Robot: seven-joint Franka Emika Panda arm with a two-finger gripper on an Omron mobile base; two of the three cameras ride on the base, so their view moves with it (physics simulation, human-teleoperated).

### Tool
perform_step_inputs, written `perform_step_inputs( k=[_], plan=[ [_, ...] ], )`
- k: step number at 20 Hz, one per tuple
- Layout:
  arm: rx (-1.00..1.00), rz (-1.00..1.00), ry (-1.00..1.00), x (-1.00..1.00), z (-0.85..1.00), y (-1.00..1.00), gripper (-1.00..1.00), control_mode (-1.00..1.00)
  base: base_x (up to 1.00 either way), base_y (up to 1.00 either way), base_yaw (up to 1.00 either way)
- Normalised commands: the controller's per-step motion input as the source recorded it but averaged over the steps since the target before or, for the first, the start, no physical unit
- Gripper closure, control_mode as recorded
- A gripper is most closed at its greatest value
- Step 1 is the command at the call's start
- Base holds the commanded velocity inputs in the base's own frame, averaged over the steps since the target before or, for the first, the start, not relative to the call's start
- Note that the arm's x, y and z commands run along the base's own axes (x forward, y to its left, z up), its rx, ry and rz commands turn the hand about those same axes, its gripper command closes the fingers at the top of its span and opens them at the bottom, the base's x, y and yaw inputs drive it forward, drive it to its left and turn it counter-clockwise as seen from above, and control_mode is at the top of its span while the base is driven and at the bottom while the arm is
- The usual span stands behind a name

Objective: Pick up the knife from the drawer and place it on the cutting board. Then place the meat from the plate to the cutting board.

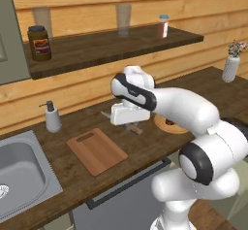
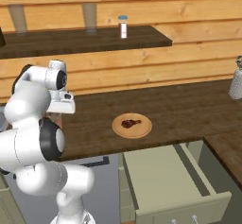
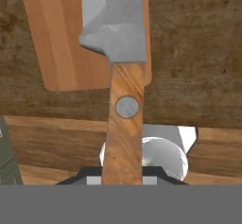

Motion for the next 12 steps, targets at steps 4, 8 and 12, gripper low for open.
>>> perform_step_inputs(
  k=[4, 8, 12],
  plan=[
    [0.04, 0.08, 0.00, 0.00, -0.56, 0.93, 1.00, -1.00, 0.00, 0.00, 0.00],
    [0.01, 0.08, 0.00, 0.00, -0.58, 0.87, 1.00, -1.00, 0.00, 0.00, 0.00],
    [0.00, 0.01, 0.00, 0.01, -0.44, 0.62, 1.00, -1.00, 0.00, 0.00, 0.00]
  ],
)
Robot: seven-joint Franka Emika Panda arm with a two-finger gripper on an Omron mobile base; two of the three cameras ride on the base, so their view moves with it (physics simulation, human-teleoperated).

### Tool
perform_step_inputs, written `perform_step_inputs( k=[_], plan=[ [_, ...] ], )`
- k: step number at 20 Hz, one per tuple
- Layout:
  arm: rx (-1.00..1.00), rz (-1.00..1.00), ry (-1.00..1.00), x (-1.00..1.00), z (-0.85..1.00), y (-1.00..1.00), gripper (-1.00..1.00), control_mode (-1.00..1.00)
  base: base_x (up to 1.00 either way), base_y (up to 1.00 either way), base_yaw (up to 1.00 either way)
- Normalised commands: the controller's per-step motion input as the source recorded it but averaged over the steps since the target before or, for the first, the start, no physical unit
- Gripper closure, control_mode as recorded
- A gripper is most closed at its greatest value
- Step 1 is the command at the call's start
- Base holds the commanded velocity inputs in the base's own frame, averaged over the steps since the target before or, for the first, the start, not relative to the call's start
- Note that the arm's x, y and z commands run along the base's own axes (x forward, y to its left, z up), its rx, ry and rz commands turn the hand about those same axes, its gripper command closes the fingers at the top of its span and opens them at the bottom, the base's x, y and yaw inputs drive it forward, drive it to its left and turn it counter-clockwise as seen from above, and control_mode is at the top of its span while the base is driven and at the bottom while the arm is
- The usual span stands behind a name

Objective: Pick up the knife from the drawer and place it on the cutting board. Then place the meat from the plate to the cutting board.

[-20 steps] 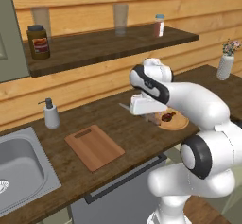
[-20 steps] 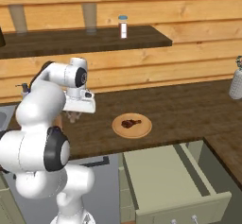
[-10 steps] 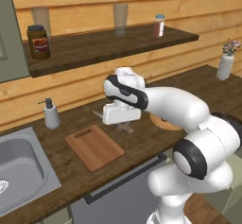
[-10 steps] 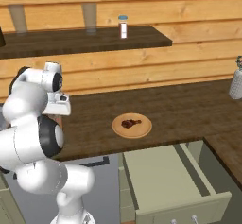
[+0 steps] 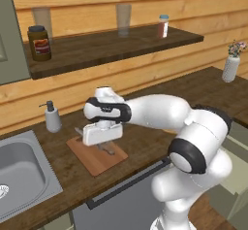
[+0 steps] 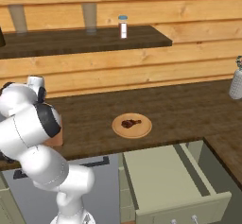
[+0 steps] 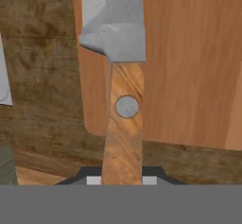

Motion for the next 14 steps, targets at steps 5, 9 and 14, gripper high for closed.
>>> perform_step_inputs(
  k=[5, 9, 14],
  plan=[
    [0.00, 0.00, 0.00, 0.18, -0.18, 0.26, 1.00, -1.00, 0.00, 0.00, 0.00],
    [-0.03, 0.00, 0.00, 0.15, -0.14, 0.18, 1.00, -1.00, 0.00, 0.00, 0.00],
    [-0.07, 0.00, 0.00, 0.36, -0.28, 0.13, 1.00, -1.00, 0.00, 0.00, 0.00]
  ],
)
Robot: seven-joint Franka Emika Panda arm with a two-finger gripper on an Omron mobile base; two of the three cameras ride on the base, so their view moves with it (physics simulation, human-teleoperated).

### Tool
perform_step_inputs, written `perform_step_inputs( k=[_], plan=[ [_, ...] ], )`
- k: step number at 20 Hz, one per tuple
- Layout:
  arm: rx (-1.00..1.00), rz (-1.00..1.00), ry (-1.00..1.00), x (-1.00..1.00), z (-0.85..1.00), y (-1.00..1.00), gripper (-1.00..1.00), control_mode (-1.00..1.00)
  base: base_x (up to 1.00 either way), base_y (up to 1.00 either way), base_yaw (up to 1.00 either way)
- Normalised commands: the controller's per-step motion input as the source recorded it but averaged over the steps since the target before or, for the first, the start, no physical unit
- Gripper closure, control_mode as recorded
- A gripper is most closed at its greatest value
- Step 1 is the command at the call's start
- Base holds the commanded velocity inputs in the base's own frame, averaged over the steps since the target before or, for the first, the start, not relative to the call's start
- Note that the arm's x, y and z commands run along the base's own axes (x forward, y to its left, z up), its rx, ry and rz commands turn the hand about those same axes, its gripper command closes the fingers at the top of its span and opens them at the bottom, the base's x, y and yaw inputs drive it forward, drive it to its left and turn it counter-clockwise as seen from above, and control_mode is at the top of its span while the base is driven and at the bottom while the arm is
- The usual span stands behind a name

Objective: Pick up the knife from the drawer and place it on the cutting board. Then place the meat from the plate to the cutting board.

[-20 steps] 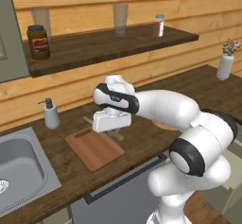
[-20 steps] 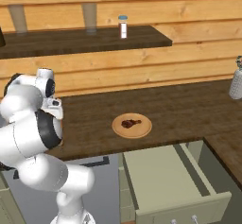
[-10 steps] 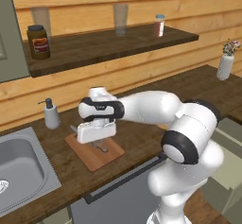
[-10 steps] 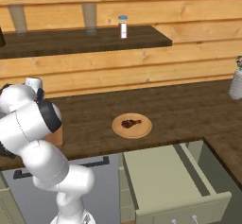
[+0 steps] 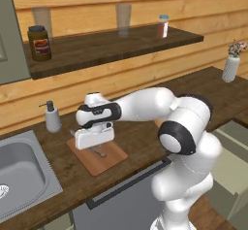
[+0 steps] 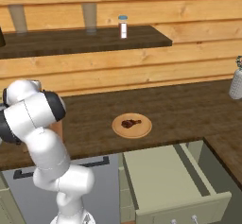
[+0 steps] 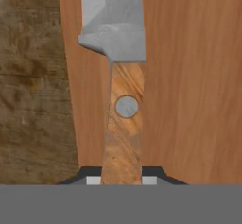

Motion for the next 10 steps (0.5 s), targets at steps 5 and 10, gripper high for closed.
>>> perform_step_inputs(
  k=[5, 10],
  plan=[
    [-0.02, 0.00, 0.00, 0.28, -0.26, 0.12, 1.00, -1.00, 0.00, 0.00, 0.00],
    [0.00, 0.00, 0.00, 0.06, -0.32, 0.22, 1.00, -1.00, 0.00, 0.00, 0.00]
  ],
)
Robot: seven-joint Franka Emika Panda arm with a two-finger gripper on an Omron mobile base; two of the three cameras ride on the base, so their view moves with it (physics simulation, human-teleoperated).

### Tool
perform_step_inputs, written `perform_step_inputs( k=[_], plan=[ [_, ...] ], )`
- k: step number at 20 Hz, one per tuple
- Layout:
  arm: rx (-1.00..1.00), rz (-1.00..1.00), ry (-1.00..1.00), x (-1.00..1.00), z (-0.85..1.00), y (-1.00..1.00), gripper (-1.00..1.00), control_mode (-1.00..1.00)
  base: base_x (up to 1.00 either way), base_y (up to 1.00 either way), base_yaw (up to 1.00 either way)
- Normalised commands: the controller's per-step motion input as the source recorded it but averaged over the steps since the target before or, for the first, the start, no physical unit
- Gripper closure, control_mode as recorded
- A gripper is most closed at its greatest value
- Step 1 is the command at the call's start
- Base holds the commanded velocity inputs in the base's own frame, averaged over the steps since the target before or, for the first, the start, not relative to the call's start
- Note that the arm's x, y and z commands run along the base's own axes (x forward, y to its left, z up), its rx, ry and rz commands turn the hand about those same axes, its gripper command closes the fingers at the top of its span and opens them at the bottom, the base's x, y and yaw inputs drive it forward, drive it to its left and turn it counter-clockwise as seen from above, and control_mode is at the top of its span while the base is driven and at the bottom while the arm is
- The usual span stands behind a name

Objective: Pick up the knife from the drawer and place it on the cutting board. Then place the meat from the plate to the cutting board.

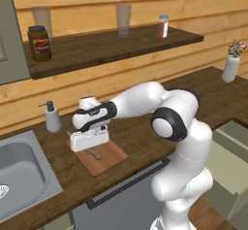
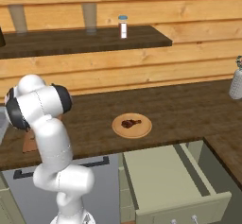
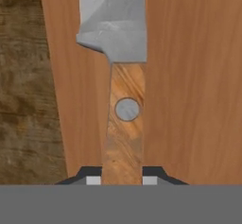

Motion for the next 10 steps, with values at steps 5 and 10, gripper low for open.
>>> perform_step_inputs(
  k=[5, 10],
  plan=[
    [0.00, 0.00, 0.00, 0.00, -0.46, 0.27, -1.00, -1.00, 0.00, 0.00, 0.00],
    [0.00, 0.00, -0.02, -0.20, -0.01, -0.10, -1.00, -1.00, 0.00, 0.00, 0.00]
  ],
)
